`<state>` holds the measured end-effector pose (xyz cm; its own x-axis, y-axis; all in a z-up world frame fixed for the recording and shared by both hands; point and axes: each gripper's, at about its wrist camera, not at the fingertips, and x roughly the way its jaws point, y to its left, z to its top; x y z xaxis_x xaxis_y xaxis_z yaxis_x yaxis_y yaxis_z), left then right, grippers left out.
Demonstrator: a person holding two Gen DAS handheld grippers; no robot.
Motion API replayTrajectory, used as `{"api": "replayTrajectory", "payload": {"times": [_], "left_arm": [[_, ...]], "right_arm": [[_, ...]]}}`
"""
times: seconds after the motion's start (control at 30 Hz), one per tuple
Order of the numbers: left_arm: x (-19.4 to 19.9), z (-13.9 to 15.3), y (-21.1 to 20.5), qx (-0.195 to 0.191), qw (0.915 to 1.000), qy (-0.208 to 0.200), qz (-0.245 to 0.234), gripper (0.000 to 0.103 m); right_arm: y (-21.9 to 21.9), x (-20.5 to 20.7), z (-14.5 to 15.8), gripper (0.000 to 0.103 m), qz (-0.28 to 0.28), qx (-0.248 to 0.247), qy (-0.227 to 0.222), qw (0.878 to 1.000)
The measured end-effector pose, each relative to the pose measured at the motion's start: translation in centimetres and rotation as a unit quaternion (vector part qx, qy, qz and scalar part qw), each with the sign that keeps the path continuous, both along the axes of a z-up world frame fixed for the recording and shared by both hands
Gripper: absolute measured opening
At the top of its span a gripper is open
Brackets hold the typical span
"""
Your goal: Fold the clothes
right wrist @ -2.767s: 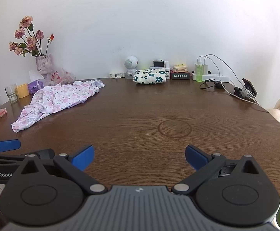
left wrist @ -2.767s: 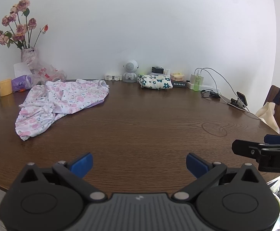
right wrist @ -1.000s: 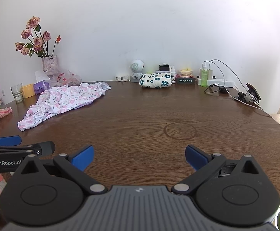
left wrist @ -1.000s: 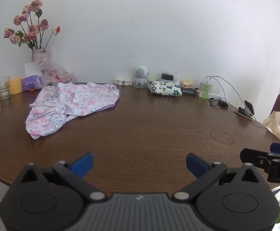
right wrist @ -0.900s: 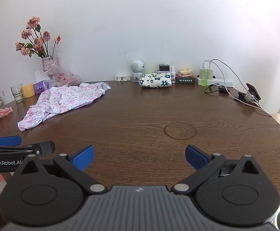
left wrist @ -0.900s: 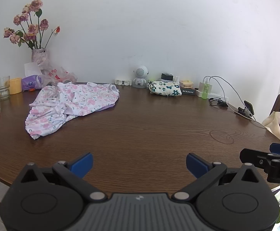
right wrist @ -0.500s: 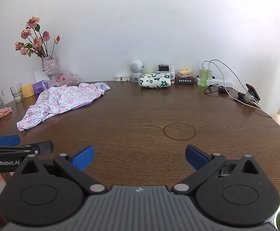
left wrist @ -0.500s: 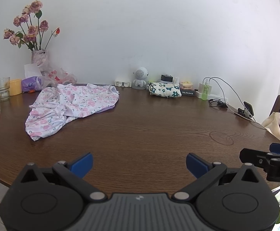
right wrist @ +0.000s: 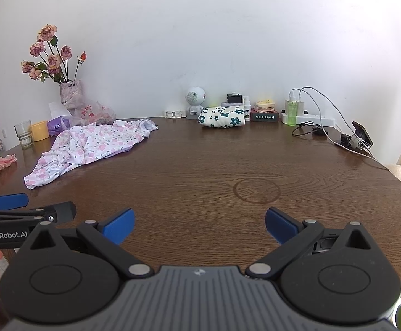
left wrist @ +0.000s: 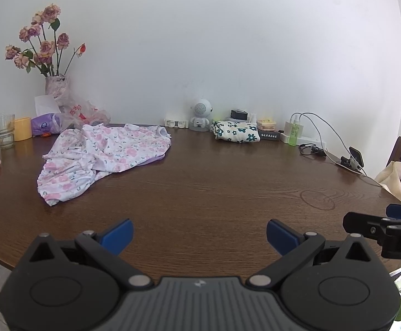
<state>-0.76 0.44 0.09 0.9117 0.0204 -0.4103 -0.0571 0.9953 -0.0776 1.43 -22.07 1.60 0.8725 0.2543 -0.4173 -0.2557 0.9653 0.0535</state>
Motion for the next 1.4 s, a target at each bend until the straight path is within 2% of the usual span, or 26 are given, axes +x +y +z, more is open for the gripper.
{"api": "replayTrajectory", "payload": {"times": [0.63, 1.13, 1.4], "left_arm": [[0.2, -0.1, 0.3, -0.001, 1.0000, 0.004, 0.002, 0.103], [2.0, 0.8, 1.0, -0.002, 0.9999, 0.009, 0.010, 0.103], [3.0, 1.3, 2.3, -0.008, 0.9996, 0.013, 0.024, 0.103]], "right_arm": [[0.5, 0.1, -0.1, 0.103, 0.005, -0.002, 0.004, 1.000], [1.5, 2.2, 0.6, 0.103, 0.016, -0.002, 0.015, 1.000], [3.0, 4.0, 1.2, 0.103, 0.040, -0.010, 0.017, 0.999]]}}
